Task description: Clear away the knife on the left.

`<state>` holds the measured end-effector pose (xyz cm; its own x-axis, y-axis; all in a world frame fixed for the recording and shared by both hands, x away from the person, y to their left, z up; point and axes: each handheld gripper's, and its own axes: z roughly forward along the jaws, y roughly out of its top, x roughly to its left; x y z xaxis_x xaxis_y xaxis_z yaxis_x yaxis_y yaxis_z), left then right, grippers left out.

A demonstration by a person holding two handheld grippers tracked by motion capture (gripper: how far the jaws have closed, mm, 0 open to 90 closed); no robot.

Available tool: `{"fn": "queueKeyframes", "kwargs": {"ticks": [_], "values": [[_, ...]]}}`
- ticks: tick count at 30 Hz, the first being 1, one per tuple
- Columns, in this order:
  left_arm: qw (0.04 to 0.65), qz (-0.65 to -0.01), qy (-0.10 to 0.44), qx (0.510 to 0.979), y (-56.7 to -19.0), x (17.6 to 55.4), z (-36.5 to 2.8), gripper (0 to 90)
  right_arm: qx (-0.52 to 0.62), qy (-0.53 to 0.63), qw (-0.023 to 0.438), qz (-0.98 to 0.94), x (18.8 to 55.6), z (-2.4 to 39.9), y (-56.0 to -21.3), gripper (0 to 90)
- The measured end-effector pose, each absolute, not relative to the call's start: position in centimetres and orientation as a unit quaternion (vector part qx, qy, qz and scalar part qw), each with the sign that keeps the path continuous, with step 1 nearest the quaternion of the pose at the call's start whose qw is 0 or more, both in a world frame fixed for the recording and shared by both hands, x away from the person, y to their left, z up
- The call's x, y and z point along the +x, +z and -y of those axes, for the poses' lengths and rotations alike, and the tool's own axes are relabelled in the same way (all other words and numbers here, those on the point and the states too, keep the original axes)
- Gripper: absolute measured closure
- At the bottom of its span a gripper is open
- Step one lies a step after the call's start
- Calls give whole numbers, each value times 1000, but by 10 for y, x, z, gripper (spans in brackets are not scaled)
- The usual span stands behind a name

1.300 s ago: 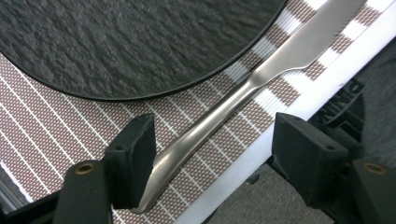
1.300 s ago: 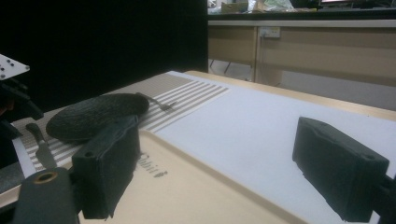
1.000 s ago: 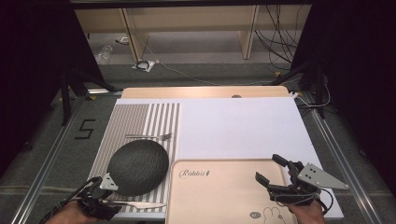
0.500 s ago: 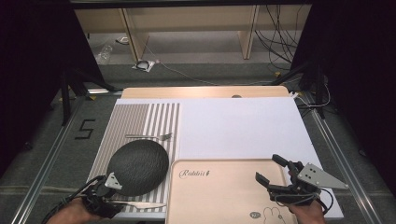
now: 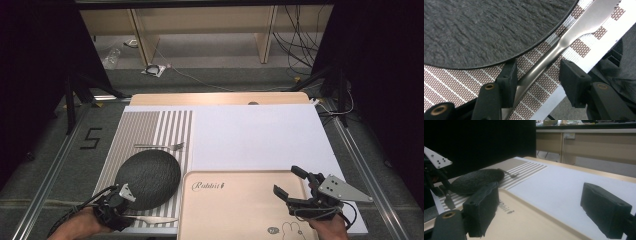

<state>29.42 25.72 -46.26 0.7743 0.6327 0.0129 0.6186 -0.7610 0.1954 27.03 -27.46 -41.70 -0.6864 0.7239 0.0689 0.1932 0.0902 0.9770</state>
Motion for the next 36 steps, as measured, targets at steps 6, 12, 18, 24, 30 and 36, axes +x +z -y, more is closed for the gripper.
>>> {"fn": "queueKeyframes", "kwargs": {"ticks": [6,12,18,24,30,36], "values": [[76,-318,37,944,-462,296,-253,560,327,590,224,-703,271,275,-417,161],[64,-294,46,953,-461,292,-248,639,328,590,223,-703,270,275,-417,162],[55,-270,42,961,-461,292,-243,694,327,588,223,-706,270,275,-417,163],[47,-247,44,967,-461,290,-240,722,327,588,222,-705,271,275,-417,164],[49,-238,43,969,-461,288,-239,777,330,588,223,-704,271,276,-417,164],[35,-224,57,972,-460,285,-236,786,329,588,222,-705,271,276,-417,165]]}}
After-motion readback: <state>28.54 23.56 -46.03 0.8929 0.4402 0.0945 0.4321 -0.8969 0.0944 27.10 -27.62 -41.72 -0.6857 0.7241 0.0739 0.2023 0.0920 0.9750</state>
